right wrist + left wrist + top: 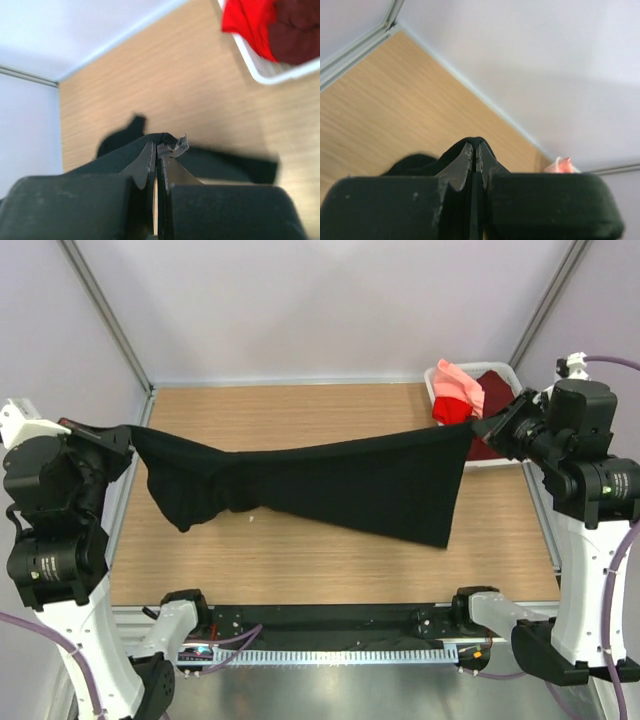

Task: Fold and stack the t-shirts
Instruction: Flatten the tshirt out

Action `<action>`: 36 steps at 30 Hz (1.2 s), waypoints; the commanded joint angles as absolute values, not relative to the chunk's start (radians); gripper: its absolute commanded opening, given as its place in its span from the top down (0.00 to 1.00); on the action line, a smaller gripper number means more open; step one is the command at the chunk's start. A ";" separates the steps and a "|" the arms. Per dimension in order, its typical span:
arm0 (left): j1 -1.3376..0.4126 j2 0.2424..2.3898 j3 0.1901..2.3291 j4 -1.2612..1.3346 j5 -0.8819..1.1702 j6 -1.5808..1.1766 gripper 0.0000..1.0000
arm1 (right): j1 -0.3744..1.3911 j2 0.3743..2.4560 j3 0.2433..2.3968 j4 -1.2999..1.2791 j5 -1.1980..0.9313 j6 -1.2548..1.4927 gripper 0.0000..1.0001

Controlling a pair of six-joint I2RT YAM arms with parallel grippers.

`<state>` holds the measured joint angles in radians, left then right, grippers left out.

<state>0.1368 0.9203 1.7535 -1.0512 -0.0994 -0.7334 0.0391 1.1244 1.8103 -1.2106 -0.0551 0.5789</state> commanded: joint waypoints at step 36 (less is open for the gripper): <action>0.169 1.013 1.365 -0.876 -0.127 -0.687 1.00 | 0.028 1.194 1.423 -0.759 -0.101 0.495 0.99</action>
<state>0.1600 1.1084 1.5795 -0.8371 -0.0917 -0.7200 0.0319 1.2274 1.6218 -0.7021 -0.1177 0.5224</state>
